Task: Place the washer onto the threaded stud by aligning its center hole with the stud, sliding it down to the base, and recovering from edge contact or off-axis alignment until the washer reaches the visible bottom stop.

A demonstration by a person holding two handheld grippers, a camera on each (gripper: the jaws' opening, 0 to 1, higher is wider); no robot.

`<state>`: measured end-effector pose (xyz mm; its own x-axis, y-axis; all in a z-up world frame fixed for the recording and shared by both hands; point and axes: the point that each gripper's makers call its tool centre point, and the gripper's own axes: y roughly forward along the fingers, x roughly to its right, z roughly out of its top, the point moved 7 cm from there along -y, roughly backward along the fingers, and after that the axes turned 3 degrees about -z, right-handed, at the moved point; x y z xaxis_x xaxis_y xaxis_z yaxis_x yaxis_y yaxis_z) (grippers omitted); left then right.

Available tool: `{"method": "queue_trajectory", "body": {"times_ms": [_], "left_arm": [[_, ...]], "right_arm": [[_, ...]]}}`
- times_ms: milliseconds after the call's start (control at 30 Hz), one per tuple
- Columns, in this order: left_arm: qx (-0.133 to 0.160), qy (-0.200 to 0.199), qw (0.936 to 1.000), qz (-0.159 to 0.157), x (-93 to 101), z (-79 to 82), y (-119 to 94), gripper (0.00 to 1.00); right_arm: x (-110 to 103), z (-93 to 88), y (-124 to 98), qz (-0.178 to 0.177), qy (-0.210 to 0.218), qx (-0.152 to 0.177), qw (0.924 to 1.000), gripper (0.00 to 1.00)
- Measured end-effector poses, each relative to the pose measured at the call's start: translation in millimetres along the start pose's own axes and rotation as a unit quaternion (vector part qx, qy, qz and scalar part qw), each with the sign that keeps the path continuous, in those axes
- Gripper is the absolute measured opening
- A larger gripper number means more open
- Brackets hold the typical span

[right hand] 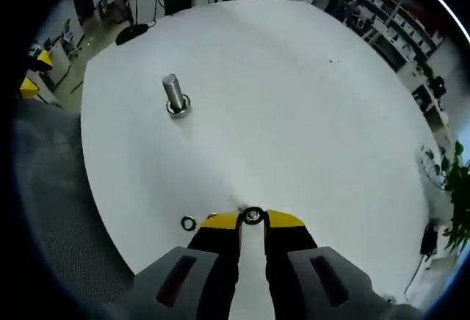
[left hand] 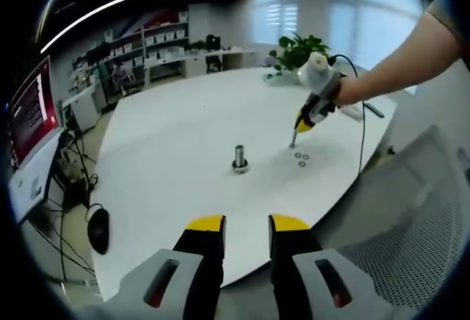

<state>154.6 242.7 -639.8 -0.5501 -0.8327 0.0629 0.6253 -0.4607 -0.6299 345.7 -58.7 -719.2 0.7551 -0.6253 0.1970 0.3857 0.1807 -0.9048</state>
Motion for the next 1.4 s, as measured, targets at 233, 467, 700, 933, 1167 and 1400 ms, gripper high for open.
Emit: {"method": "queue_trajectory", "body": {"times_ms": [233, 467, 700, 933, 1167, 1400], "left_arm": [[-0.002, -0.002, 1.0, 0.002, -0.8, -0.7, 0, 0.21], [-0.005, -0.006, 1.0, 0.001, -0.8, -1.7, 1, 0.21], [-0.012, -0.01, 0.9999, 0.004, -1.9, -4.0, 1, 0.21], [-0.016, -0.011, 0.9998, 0.005, -2.3, -5.2, 2, 0.21], [-0.013, -0.015, 0.9998, 0.007, -2.5, -5.3, 1, 0.21], [-0.01, -0.01, 0.9999, 0.0, -0.1, -4.1, 1, 0.21]], "right_arm": [[-1, -5.0, 14, 0.006, -0.004, -0.011, 0.9999, 0.14], [-2, -16.1, 28, 0.01, 0.002, -0.024, 0.9997, 0.14], [-4, -22.0, 39, 0.014, 0.015, -0.033, 0.9992, 0.15], [-6, -23.5, 44, 0.013, 0.019, -0.03, 0.9993, 0.16], [-6, -28.4, 39, 0.007, 0.033, -0.029, 0.999, 0.21], [-6, -39.7, 21, -0.004, 0.048, -0.036, 0.9982, 0.22]]}}
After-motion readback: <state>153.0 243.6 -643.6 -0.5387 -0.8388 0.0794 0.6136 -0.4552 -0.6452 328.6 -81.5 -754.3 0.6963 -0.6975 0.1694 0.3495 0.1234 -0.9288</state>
